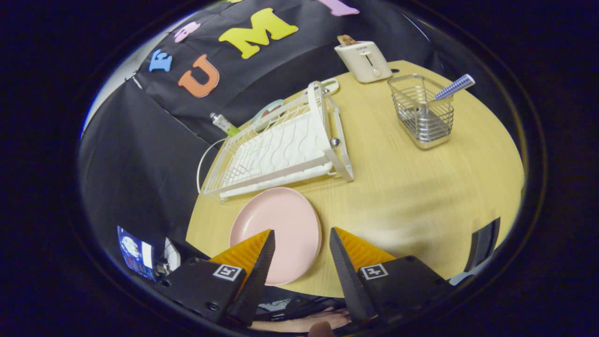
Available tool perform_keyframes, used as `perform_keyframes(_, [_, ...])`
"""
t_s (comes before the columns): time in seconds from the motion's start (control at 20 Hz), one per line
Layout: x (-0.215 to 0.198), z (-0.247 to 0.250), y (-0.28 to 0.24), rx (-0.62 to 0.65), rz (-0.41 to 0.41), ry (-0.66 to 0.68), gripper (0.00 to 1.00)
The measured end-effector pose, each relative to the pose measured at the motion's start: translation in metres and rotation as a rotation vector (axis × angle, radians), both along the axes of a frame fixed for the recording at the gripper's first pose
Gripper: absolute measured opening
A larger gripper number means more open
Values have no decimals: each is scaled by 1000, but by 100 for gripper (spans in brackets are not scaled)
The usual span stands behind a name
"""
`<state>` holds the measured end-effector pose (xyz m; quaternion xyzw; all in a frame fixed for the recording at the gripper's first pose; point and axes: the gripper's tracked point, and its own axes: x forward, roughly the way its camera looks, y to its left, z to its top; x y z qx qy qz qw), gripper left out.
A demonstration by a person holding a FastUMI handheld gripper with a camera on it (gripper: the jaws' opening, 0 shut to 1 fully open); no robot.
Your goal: Take the plate from the dish rack, then take the spoon from the basket and place it into the plate.
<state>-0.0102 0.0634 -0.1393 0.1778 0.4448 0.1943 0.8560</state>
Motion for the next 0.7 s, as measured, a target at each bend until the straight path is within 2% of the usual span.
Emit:
perform_keyframes(0.1, [1, 13, -15, -40, -14, -107, 80])
perform_keyframes(0.2, [7, 22, -42, -111, -60, -234, 84])
perform_keyframes(0.45, [18, 47, -113, -266, -231, -504, 90])
perform_keyframes(0.7, [34, 63, -161, -289, -339, -664, 90])
